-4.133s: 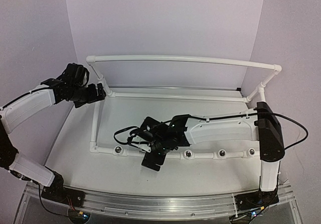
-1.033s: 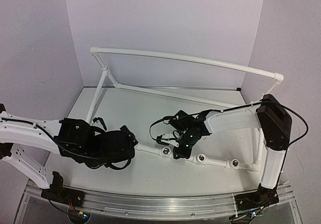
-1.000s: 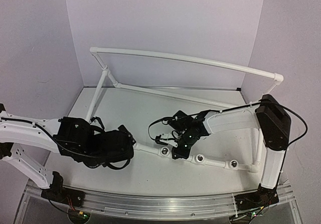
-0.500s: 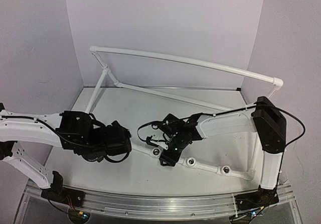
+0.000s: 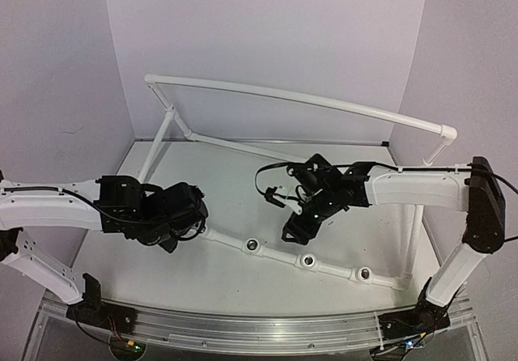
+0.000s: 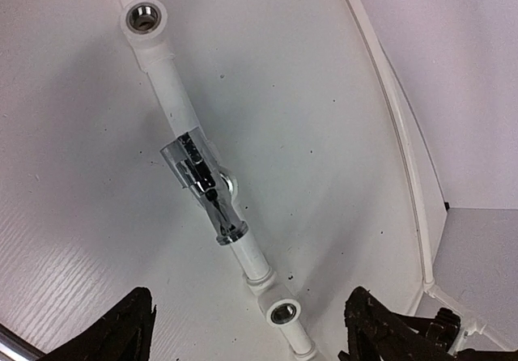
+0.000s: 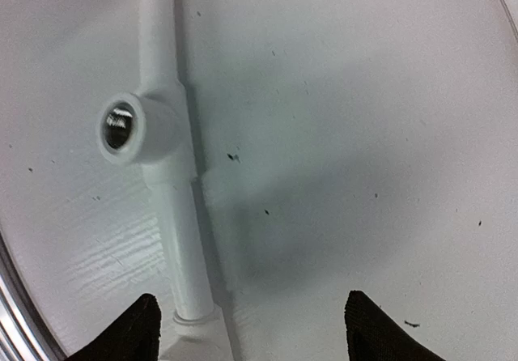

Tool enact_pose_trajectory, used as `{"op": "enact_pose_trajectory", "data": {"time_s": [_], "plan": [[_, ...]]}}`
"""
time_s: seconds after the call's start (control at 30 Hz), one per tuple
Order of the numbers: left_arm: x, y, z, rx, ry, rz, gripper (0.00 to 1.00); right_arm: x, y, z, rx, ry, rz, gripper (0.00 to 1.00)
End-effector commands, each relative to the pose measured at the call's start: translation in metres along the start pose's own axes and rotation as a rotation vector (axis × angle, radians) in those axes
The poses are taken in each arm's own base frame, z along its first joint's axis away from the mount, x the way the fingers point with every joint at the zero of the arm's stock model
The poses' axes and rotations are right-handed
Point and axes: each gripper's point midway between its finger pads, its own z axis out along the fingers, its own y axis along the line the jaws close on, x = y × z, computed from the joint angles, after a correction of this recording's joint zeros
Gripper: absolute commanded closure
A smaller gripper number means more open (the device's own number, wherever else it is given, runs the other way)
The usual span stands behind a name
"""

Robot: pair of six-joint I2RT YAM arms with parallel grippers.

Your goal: Install the water faucets

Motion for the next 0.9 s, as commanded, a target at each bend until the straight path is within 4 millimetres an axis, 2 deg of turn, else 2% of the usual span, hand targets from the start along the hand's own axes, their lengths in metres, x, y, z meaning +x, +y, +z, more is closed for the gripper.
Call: {"op": "enact_pose_trajectory", "data": {"time_s": [0.0, 0.2, 0.33, 0.43, 0.7, 0.87], "plan": [[0.005, -0.006, 0.019, 0.056, 0.115, -0.096, 0.19, 0.028, -0.007, -0.004, 0.030, 0.063, -0.004, 0.26], [-0.012, -0.009, 0.029, 0.090, 0.122, -0.129, 0.18, 0.046, -0.006, -0.003, 0.034, 0.092, -0.004, 0.25], [-0.014, -0.009, 0.037, 0.090, 0.147, -0.149, 0.20, 0.054, -0.004, 0.000, 0.030, 0.106, 0.000, 0.26], [-0.013, -0.007, 0.045, 0.073, 0.171, -0.191, 0.24, 0.055, -0.004, -0.001, 0.033, 0.106, 0.003, 0.26], [-0.009, -0.002, 0.060, -0.018, 0.190, -0.222, 0.26, 0.055, -0.005, -0.004, 0.040, 0.099, 0.006, 0.26], [-0.012, 0.003, 0.067, -0.057, 0.186, -0.241, 0.34, 0.055, -0.005, -0.005, 0.044, 0.098, 0.008, 0.26]]}}
